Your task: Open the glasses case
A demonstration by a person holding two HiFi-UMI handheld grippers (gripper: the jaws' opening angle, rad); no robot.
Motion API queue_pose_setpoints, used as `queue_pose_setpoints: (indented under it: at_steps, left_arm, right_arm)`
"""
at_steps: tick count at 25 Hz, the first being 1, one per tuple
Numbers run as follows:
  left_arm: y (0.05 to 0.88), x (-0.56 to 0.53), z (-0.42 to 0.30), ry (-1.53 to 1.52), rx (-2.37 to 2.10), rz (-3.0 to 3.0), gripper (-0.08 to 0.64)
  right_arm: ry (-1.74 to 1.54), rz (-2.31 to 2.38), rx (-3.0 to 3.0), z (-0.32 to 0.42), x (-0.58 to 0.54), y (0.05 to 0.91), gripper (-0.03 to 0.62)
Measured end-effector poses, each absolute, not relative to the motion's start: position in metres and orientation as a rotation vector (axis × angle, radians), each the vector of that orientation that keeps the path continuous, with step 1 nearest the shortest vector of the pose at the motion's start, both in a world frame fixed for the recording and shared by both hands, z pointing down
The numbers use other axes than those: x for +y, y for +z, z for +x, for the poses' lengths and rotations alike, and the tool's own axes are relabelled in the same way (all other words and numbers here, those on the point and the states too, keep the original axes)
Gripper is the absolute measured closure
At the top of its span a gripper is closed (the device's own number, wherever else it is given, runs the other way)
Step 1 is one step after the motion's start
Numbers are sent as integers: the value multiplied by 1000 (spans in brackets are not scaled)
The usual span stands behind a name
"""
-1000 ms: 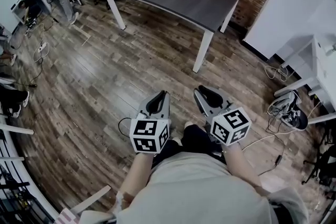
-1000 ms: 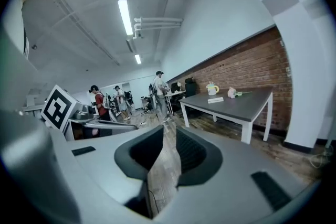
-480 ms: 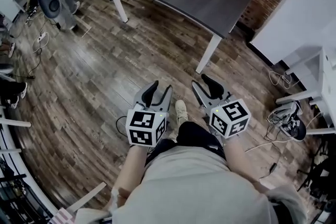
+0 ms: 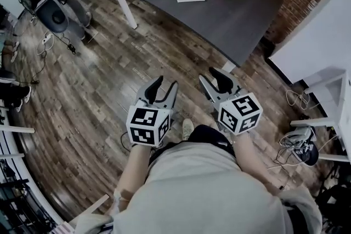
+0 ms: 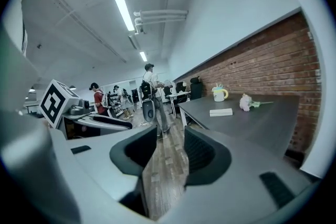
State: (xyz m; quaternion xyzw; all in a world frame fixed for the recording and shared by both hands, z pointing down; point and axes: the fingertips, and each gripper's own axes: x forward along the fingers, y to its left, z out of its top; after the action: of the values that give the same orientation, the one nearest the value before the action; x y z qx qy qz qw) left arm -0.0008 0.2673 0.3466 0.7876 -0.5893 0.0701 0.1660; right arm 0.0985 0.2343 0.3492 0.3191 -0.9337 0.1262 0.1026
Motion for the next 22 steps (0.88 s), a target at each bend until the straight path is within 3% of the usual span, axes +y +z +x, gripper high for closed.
queue_pose_setpoints:
  at_steps: [10,14,22]
  left_arm:
    - [354,182,7,223,-1678,2217,390]
    - [361,165,3,230,-1664,2193,390]
    - [373,113,-20,249,-1646,2179,390]
  right_arm:
    - [417,912,-2776,107,158,354,437]
    - [442,969,-2786,112,138,356,495]
    - [449,961,-2776,93,93,369,494]
